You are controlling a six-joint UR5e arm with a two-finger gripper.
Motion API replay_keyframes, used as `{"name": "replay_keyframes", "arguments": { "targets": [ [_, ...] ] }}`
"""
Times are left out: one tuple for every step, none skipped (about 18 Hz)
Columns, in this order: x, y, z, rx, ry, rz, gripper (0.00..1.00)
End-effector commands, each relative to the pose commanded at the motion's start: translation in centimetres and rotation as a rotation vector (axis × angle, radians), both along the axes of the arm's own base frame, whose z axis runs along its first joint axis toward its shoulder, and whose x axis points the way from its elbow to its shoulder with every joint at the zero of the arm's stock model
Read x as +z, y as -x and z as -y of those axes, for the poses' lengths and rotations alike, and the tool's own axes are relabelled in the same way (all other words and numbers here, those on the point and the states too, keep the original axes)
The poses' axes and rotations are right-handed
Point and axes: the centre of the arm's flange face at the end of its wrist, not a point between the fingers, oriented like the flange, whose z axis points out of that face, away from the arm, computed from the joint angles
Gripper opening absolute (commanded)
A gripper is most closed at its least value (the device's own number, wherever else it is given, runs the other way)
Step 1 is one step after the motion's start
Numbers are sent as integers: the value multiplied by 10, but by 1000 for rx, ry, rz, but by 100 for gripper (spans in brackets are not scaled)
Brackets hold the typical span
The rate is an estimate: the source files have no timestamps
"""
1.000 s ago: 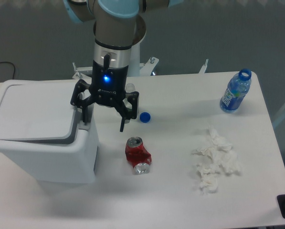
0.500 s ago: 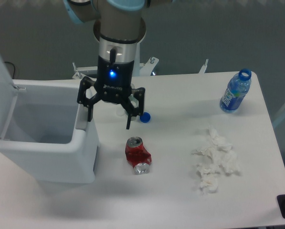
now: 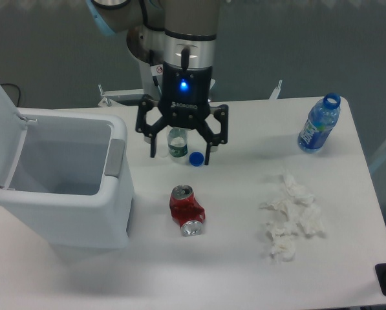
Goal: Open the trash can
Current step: 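Raise the gripper and withdraw it from the opened trash can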
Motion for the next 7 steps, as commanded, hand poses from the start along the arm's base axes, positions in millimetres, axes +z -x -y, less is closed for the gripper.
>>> {"name": "replay_keyframes", "arguments": {
  "targets": [
    [-6, 3, 2, -15, 44, -34, 100],
    [-15, 6, 1, -40, 87, -56, 100],
    [-21, 9, 2, -62, 116, -74, 100],
    [-24, 10, 1, -84, 135, -84, 100],
    [-29, 13, 1, -91, 149, -87, 100],
    [-32, 14, 0, -92, 153, -85, 100],
    [-36, 17, -2, -93, 157, -80, 100]
  ]
}}
